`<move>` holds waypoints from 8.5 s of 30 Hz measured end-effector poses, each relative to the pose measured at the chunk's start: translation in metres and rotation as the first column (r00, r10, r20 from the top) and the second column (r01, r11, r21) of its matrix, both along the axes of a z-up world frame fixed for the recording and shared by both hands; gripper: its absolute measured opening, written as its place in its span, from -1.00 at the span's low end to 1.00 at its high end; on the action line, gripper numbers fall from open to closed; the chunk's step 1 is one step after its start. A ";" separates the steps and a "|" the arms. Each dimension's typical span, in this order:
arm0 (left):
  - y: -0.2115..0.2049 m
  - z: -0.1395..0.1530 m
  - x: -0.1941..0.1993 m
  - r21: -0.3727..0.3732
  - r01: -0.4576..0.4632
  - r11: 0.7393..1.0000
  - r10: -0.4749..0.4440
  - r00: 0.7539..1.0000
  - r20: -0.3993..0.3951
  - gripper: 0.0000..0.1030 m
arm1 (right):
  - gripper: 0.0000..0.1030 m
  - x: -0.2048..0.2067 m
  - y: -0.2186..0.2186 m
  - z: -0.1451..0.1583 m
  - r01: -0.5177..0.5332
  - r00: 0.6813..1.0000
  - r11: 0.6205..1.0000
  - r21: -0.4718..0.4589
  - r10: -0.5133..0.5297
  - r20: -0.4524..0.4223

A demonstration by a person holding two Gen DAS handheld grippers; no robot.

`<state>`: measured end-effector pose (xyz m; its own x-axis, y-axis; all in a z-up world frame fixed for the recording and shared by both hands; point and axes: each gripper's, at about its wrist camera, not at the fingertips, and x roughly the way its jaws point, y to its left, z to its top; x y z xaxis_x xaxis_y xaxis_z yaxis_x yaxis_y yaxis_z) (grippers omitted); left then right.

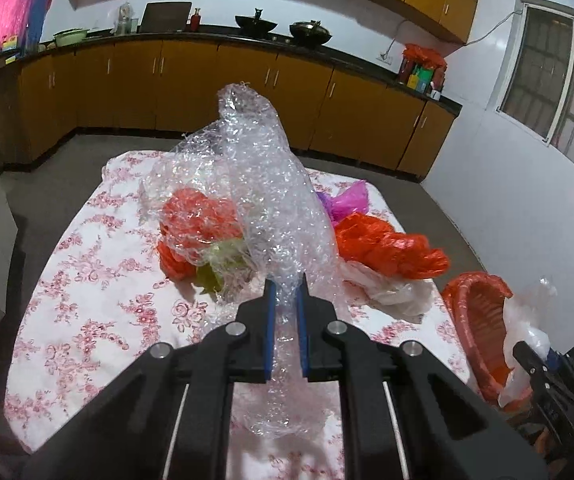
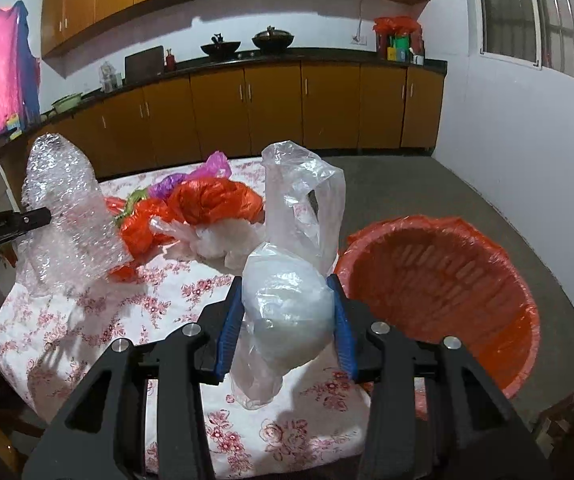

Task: Collect trash
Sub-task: 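Grasp the bubble wrap sheet with the left tool while the right tool holds the white bag, then carry both items over the orange basket and open both tools to drop them, then return both tools to the table and grasp the red bag with the right tool, then grasp an orange bag with the left tool while the right tool holds the red bag, then carry the red and orange bags over the orange basket and open both tools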

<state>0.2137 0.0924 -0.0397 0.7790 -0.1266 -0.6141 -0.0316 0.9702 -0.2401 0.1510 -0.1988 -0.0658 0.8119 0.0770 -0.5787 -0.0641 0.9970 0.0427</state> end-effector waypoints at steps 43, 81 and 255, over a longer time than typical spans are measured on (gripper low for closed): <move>-0.243 -0.001 0.012 -0.060 0.508 0.859 -0.507 0.861 0.036 -0.79 | -0.18 -0.021 -0.150 0.027 0.303 0.951 0.950 0.071 -0.306 0.045; -0.282 -0.062 0.067 -0.109 0.544 0.832 -0.553 0.829 -0.086 -0.26 | 0.28 -0.004 -0.187 0.000 0.355 0.934 0.919 0.170 -0.358 -0.012; -0.283 -0.013 0.038 -0.004 0.518 0.855 -0.518 0.855 0.001 -0.39 | 0.07 -0.018 -0.172 0.012 0.434 0.887 0.885 0.170 -0.453 0.090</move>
